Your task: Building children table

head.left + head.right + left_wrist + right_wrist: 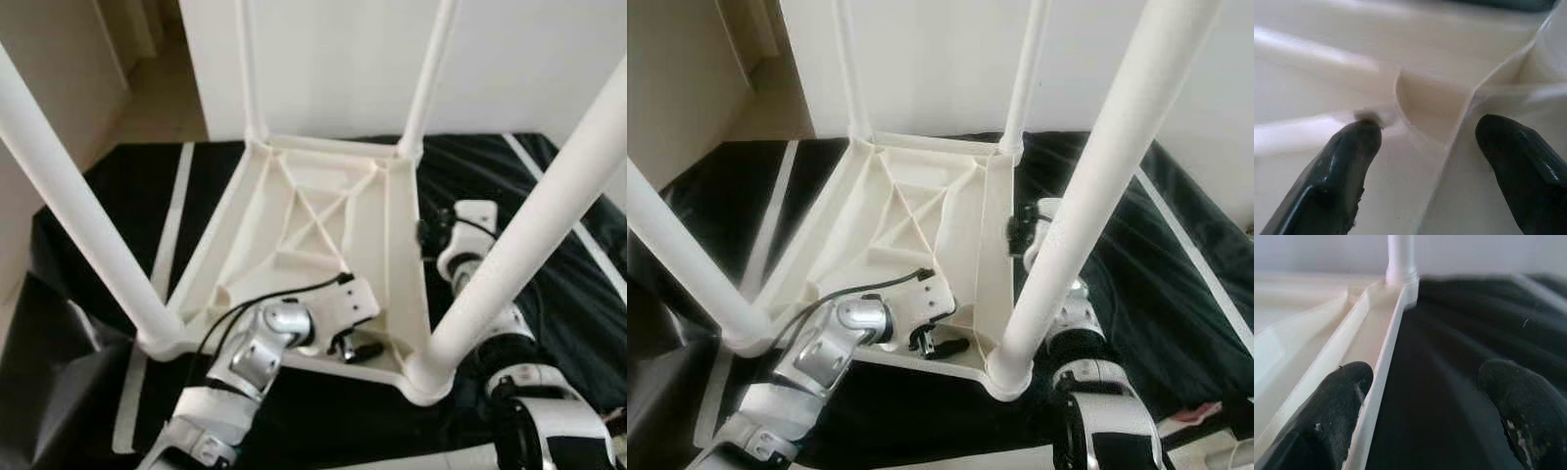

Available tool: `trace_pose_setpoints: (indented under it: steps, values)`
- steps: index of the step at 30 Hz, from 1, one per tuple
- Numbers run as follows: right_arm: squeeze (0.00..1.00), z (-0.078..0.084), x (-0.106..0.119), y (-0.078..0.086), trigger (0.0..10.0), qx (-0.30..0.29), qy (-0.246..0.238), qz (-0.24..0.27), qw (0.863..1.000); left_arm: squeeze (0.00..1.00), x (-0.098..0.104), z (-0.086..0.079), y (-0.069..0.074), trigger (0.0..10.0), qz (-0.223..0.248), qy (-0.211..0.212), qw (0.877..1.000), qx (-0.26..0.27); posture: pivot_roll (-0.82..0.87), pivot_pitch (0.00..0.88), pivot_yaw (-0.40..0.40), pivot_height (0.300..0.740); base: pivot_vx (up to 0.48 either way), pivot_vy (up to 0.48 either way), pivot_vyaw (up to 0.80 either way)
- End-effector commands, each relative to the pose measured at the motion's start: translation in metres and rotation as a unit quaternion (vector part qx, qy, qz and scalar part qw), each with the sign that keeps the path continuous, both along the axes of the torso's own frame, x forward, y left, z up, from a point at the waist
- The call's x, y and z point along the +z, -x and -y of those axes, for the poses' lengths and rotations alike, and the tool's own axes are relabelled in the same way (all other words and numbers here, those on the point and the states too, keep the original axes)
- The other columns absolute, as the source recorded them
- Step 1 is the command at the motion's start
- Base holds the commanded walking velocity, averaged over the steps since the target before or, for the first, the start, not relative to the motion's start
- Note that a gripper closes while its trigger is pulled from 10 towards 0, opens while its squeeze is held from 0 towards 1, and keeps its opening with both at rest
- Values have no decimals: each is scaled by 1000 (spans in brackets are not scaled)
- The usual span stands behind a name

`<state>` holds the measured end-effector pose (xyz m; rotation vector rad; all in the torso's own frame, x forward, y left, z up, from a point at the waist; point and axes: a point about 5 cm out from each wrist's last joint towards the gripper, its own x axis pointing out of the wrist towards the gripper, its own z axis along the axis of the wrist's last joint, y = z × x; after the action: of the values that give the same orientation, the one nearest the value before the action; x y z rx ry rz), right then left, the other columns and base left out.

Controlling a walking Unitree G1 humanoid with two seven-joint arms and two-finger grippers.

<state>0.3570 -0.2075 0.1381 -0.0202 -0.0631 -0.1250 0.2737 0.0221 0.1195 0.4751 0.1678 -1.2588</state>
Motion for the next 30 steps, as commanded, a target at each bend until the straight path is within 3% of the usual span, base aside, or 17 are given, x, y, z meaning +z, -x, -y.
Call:
trace_pose_setpoints:
  steps: [1, 7, 13, 15, 19, 22, 24, 30]
  values:
    - [0, 9, 0, 7, 10000, -23, -6, 16, 1000, 0, 21, 2, -1, 10000, 71, 65, 994, 48, 17, 25, -14, 740, 0, 0, 0]
    - [0, 17, -4, 19, 10000, -32, -9, 28, 999, 0, 20, -7, 7, 10000, 52, 56, 997, -8, 18, 22, -10, 740, 0, 0, 0]
    - [0, 25, -2, 34, 10000, -39, -10, 59, 997, 0, 21, -20, 0, 10000, 40, 38, 998, -15, 8, 14, 3, 740, 0, 0, 0]
    - [0, 34, -1, 46, 10000, -48, -14, 77, 996, 0, 20, -39, -13, 10000, 53, 8, 999, 7, 3, 11, 11, 740, 0, 0, 0]
    - [0, 43, -2, 57, 10000, -56, -18, 84, 995, 0, 20, -56, -24, 10000, 67, -11, 996, 49, -7, 11, 19, 740, 0, 0, 0]
    - [0, 49, -4, 63, 10000, -65, -19, 82, 994, 0, 17, -66, -23, 10000, 62, -21, 997, 47, -11, 10, 22, 740, 0, 0, 0]
    - [0, 58, -6, 70, 10000, -77, -17, 77, 994, 0, 12, -82, -26, 10000, 57, -33, 995, 79, -15, 11, 23, 740, 0, 0, 0]
    - [0, 61, -5, 73, 10000, -83, -17, 76, 994, 0, 8, -91, -26, 10000, 50, -39, 994, 91, -20, 13, 25, 740, 0, 0, 0]
